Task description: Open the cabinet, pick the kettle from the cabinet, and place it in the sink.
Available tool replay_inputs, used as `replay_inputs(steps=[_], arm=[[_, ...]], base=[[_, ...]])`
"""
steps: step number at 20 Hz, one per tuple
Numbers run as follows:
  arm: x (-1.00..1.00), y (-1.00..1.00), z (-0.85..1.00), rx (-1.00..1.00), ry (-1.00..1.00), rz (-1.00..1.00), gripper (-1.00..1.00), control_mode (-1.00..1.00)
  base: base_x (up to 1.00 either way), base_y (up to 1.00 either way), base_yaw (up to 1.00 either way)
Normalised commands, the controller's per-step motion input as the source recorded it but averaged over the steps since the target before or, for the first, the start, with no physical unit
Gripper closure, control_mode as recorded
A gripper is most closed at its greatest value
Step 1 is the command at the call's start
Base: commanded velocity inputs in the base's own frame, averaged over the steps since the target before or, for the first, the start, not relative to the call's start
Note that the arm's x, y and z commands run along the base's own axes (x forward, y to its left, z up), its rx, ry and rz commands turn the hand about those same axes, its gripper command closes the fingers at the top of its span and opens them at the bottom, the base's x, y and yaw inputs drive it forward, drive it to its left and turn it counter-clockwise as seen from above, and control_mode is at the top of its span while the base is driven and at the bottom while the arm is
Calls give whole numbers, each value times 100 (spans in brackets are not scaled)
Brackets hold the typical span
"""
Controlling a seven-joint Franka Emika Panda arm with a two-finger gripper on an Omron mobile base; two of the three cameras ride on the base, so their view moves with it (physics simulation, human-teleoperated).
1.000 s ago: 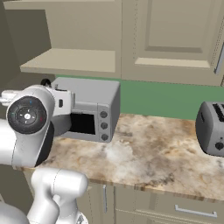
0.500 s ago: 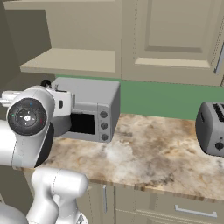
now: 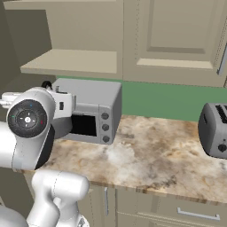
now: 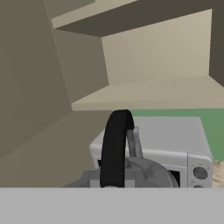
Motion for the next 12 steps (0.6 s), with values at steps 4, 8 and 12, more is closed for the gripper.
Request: replay_inputs(steps=[4, 8, 12], arm=[[0, 0, 0, 0, 0, 0, 100, -100], [0, 0, 0, 0, 0, 0, 100, -100], [0, 0, 0, 0, 0, 0, 100, -100]], base=[[0, 0, 0], [0, 0, 0], [0, 0, 0]])
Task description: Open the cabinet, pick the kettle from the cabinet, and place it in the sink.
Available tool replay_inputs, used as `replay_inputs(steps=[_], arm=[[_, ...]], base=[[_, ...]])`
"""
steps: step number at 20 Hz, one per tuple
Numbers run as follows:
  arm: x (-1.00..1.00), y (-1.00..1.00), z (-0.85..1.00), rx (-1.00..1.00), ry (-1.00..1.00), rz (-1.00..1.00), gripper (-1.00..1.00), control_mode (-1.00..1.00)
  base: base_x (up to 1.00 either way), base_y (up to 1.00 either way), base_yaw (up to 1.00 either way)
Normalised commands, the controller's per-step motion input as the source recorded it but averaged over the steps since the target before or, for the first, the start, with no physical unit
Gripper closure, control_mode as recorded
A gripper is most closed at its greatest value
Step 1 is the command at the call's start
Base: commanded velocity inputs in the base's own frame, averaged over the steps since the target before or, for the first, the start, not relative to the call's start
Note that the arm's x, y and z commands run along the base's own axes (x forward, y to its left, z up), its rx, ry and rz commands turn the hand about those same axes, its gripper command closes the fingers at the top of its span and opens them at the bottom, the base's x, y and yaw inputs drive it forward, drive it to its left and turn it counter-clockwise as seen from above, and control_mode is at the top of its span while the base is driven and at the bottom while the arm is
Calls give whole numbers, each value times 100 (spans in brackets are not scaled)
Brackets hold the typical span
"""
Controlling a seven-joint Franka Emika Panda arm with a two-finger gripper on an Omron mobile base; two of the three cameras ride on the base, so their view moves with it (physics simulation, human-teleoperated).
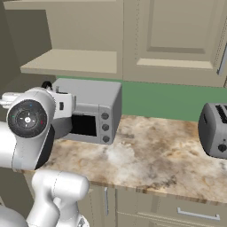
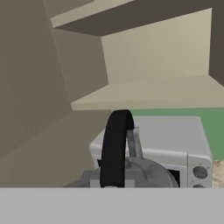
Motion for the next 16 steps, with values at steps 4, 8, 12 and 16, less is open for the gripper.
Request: replay_inputs(steps=[4, 8, 12, 16], arm=[[0, 0, 0, 0, 0, 0, 100, 100], [0, 0, 0, 0, 0, 0, 100, 100], [0, 0, 0, 0, 0, 0, 100, 100], [0, 0, 0, 0, 0, 0, 100, 100]], base=[[0, 0, 0], [0, 0, 0], [0, 0, 0], [-25, 0, 0]])
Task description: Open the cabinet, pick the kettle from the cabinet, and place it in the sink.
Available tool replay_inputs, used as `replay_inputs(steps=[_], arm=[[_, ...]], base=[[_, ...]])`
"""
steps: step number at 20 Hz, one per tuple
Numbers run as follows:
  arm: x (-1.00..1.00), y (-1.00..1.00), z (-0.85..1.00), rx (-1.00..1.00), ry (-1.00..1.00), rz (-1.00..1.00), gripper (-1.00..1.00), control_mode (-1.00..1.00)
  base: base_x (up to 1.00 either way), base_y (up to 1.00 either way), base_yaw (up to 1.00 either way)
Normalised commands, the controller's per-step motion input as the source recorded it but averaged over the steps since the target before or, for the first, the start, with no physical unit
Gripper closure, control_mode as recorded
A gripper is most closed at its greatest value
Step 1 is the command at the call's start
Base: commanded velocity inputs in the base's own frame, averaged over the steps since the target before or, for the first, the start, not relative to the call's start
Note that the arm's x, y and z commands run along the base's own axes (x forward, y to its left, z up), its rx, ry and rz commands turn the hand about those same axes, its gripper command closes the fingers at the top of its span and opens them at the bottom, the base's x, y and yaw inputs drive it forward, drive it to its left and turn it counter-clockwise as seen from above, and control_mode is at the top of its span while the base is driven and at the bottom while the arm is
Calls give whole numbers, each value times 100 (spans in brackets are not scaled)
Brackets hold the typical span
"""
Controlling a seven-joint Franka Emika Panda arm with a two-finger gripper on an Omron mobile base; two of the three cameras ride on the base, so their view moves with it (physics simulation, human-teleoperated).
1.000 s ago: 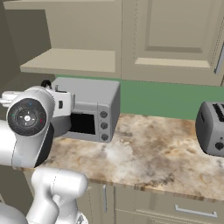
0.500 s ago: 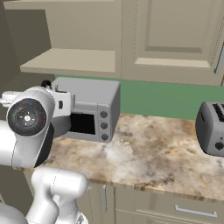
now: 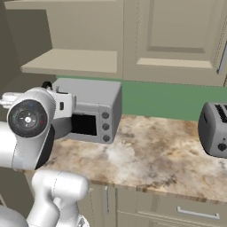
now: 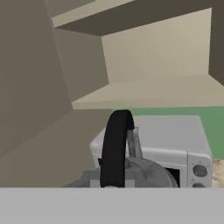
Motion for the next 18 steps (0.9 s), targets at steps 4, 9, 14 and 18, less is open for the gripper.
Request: replay_inputs(steps=[4, 9, 14, 18], arm=[[0, 0, 0, 0, 0, 0, 100, 100], [0, 0, 0, 0, 0, 0, 100, 100], [0, 0, 0, 0, 0, 0, 100, 100], [0, 0, 0, 0, 0, 0, 100, 100]], base=[[-53, 0, -5], [-61, 0, -11], [-61, 0, -13], [-59, 0, -17]])
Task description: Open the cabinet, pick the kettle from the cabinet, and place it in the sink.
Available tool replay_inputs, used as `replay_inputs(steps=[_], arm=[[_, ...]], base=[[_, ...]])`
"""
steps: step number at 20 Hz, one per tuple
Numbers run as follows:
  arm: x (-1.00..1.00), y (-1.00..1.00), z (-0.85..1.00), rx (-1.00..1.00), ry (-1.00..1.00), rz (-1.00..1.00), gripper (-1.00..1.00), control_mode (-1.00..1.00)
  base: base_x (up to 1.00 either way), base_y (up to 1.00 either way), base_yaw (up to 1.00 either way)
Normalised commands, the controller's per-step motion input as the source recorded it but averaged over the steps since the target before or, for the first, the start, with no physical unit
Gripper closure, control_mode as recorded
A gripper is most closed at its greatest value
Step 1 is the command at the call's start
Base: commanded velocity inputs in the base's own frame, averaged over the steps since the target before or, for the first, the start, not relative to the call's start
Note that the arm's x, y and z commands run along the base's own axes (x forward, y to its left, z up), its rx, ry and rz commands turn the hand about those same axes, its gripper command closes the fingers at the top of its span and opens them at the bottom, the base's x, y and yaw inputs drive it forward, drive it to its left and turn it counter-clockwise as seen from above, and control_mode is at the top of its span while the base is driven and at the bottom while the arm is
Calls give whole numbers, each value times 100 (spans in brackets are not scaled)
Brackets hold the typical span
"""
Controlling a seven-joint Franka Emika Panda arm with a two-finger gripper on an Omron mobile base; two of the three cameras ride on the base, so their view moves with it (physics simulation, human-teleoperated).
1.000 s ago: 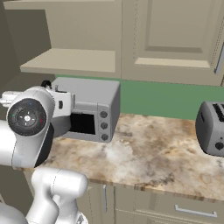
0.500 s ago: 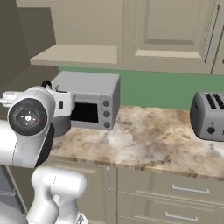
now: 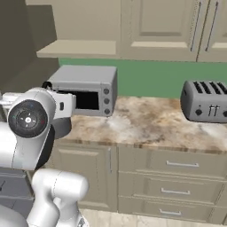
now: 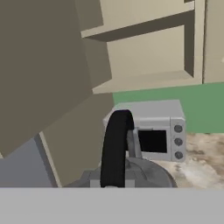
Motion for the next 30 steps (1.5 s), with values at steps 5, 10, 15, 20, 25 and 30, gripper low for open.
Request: replay_inputs(steps=[5, 10, 15, 20, 25, 30], arm=[[0, 0, 0, 0, 0, 0, 100, 100], [0, 0, 0, 0, 0, 0, 100, 100], [0, 0, 0, 0, 0, 0, 100, 100], [0, 0, 0, 0, 0, 0, 100, 100], [0, 0, 0, 0, 0, 0, 100, 100], [0, 0, 0, 0, 0, 0, 100, 100]], base=[[-47, 0, -33], [-28, -2, -45], [-2, -13, -58], [2, -10, -65], [8, -11, -68], [12, -6, -72]])
